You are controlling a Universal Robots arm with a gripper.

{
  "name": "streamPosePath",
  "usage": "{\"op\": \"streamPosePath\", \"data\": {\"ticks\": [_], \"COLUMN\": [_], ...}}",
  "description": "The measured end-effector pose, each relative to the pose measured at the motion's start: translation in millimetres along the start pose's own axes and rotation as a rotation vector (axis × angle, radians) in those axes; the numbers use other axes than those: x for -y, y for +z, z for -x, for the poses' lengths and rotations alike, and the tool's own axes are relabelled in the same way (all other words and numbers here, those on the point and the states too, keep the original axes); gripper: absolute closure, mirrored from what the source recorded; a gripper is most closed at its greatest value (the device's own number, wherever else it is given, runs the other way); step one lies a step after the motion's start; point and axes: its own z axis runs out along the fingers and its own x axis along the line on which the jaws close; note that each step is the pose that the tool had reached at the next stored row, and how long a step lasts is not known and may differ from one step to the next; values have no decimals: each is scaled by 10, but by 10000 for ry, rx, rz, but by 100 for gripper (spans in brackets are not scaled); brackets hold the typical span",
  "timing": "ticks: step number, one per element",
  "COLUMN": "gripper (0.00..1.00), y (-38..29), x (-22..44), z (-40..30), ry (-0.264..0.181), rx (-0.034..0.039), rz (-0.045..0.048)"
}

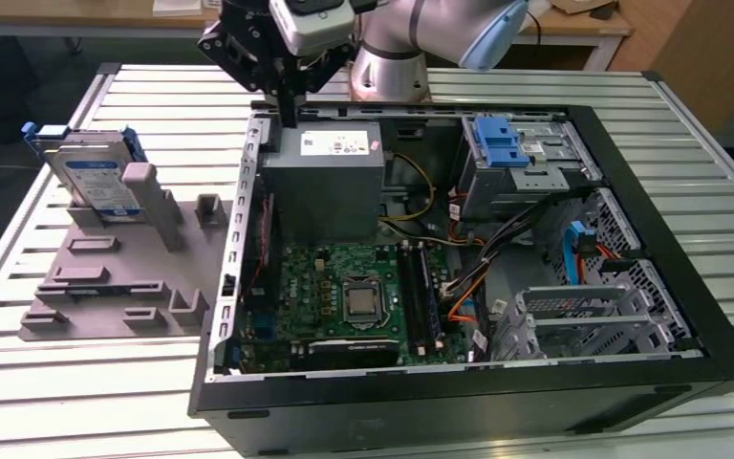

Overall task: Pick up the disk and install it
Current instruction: 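Reach for the disk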

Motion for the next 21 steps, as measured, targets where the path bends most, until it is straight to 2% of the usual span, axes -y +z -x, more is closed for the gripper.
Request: {"op": "streamPosePath", "data": {"ticks": [21], "gripper": [89], "y": [19], "x": [7], "z": [-86], "ry": [0], "rx": [0], "rz": [0]}}
